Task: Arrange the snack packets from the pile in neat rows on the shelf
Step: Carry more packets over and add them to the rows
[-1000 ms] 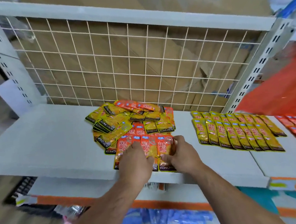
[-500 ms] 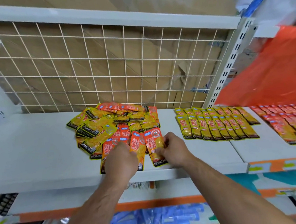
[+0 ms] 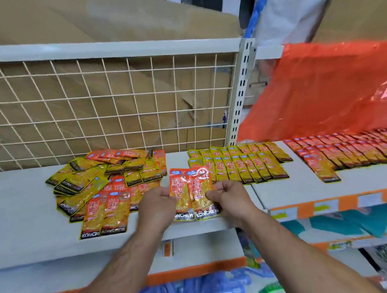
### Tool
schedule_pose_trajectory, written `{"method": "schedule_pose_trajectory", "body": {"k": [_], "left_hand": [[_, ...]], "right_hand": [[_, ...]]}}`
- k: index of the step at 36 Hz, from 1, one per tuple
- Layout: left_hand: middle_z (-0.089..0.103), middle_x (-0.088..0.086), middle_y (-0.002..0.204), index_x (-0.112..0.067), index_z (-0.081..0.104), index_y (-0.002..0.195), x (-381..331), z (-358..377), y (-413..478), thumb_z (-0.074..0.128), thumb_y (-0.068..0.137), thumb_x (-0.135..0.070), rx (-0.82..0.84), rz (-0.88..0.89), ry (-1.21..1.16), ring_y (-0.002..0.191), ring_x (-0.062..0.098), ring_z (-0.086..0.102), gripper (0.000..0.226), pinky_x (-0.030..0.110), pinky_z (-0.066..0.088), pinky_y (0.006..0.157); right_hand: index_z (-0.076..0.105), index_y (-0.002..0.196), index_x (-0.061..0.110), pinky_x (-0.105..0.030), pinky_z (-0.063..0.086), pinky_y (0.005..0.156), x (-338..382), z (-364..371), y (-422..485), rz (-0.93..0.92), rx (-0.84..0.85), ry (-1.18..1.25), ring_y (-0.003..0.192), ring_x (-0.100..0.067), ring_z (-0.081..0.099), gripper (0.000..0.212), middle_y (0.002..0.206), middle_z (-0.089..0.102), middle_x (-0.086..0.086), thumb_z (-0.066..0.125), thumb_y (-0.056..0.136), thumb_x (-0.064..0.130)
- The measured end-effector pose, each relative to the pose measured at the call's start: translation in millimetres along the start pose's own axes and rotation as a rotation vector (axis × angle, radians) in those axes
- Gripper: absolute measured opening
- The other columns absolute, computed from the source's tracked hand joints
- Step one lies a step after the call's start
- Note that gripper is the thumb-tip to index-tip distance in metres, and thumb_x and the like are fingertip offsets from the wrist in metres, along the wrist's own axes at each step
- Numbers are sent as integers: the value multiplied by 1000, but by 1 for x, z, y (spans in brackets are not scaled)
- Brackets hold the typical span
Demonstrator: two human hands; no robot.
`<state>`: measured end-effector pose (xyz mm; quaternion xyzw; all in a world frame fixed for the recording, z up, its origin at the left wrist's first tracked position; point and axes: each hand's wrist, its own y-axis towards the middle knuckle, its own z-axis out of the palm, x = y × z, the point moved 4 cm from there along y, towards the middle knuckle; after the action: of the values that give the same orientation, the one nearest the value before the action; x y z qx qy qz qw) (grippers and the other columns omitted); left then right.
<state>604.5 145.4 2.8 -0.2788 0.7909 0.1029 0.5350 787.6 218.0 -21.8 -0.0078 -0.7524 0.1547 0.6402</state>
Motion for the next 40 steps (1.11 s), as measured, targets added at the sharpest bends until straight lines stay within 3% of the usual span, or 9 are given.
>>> {"method": "schedule_pose_trajectory", "body": {"k": [2, 8, 14, 19, 23, 27, 30, 34, 40], "left_hand": [[67, 2, 78, -12, 67, 83, -10, 25, -11, 71, 82, -9, 15, -3, 18, 75, 24, 62, 5, 25, 42, 64], [69, 3, 65, -10, 68, 66, -39, 105, -56, 69, 72, -7, 67, -38, 44, 65, 24, 65, 7, 32, 50, 62], [69, 11, 69, -5, 66, 70, -68, 184, -96, 71, 73, -8, 149, -26, 12, 65, 25, 64, 6, 40, 54, 65], [62, 3, 67, -15, 58, 60, -91, 237, -121, 73, 76, -7, 225, -35, -4, 65, 22, 59, 23, 32, 48, 64], [58, 0, 60, -15, 57, 61, -106, 272, -127, 71, 78, -4, 266, -51, -35, 56, 18, 53, 25, 24, 40, 54], [61, 0, 60, -15, 56, 62, -120, 301, -122, 69, 77, -3, 278, -50, -40, 56, 17, 56, 23, 20, 40, 46], [63, 2, 61, -17, 54, 58, -129, 322, -111, 70, 74, -4, 308, -64, -45, 60, 22, 60, 26, 31, 48, 57], [61, 2, 63, -15, 56, 59, -141, 351, -90, 71, 77, -3, 316, -41, -47, 60, 20, 55, 26, 28, 42, 57], [64, 2, 68, -15, 57, 58, -154, 392, -63, 76, 73, -3, 318, -21, -12, 68, 21, 62, 27, 35, 52, 67]], "right_hand": [[58, 82, 8, -19, 39, 48, -4, -30, -4, -20, -29, -30, 50, -14, 49, 17, 67, 53, -7, 74, 83, 5], [47, 71, 16, -19, 32, 42, -19, -128, -24, -46, -111, -97, 47, -11, 40, 31, 59, 44, 0, 74, 84, 10], [46, 66, 17, -29, 38, 59, -31, -227, -46, 11, -165, -58, 55, -18, 47, 35, 56, 44, 2, 77, 83, 12], [46, 65, 16, -33, 39, 63, -43, -288, -54, 54, -173, -36, 67, -22, 48, 36, 64, 44, -2, 76, 84, 12], [47, 68, 12, -23, 37, 52, -45, -320, -52, 43, -199, -18, 55, -15, 46, 31, 61, 44, -4, 73, 86, 9], [48, 62, 15, -21, 33, 48, -45, -346, -40, 32, -229, -38, 41, -2, 40, 36, 47, 44, 10, 73, 86, 11], [50, 61, 15, -22, 34, 51, -42, -361, -27, 40, -248, -24, 47, -6, 41, 35, 51, 45, 7, 73, 86, 12], [57, 72, 11, -28, 42, 60, -37, -382, -3, 63, -273, -8, 65, -17, 55, 22, 70, 58, -5, 74, 85, 13], [57, 69, 12, -31, 43, 64, -30, -413, 31, 64, -299, -41, 66, -18, 51, 24, 69, 53, -4, 75, 85, 15]]}}
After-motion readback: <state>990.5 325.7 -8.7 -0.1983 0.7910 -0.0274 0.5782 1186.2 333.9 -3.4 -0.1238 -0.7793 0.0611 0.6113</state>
